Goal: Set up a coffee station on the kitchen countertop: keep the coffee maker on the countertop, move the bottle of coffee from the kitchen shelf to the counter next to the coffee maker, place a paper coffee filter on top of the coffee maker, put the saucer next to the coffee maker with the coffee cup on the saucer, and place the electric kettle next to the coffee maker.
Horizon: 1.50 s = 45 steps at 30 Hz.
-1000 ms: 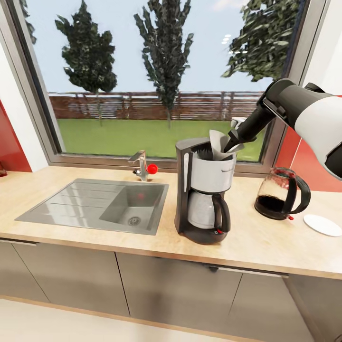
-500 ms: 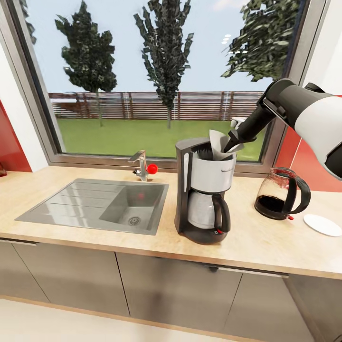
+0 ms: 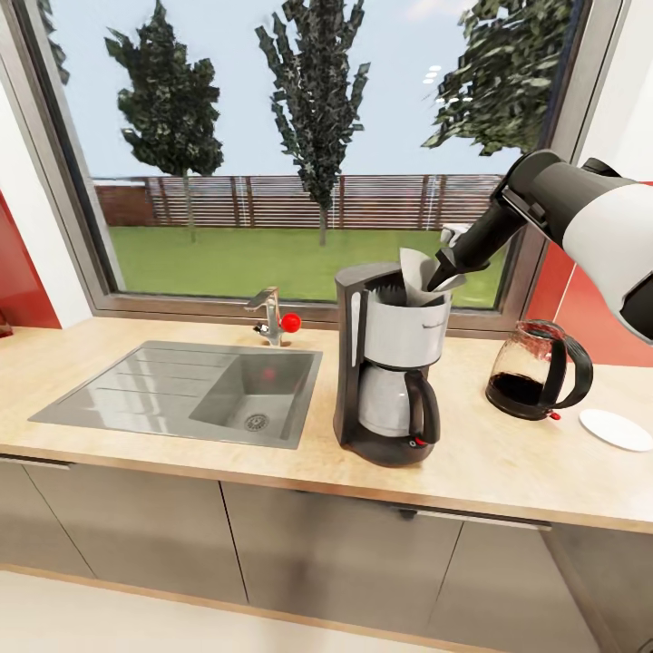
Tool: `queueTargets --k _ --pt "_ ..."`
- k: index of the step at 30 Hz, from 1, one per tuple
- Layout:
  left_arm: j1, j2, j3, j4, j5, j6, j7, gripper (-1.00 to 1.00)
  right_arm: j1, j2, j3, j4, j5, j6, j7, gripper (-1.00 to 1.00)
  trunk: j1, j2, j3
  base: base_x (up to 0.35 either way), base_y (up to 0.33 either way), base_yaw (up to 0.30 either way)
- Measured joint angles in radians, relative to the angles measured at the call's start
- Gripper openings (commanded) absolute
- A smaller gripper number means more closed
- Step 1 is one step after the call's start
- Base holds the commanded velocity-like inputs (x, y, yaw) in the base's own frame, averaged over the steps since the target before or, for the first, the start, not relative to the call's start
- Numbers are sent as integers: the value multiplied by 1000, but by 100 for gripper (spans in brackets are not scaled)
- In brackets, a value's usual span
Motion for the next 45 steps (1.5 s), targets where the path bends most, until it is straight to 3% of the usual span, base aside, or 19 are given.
queueTargets --k 10,11,45 --pt "0 0 0 0 0 0 0 100 0 0 0 0 0 0 0 -100 0 0 0 0 0 0" --pt "0 0 0 0 0 0 0 100 0 0 0 0 0 0 0 100 0 0 0 0 0 0" --pt "0 0 0 0 0 0 0 100 0 -3 0 0 -3 3 1 100 0 0 0 -4 0 0"
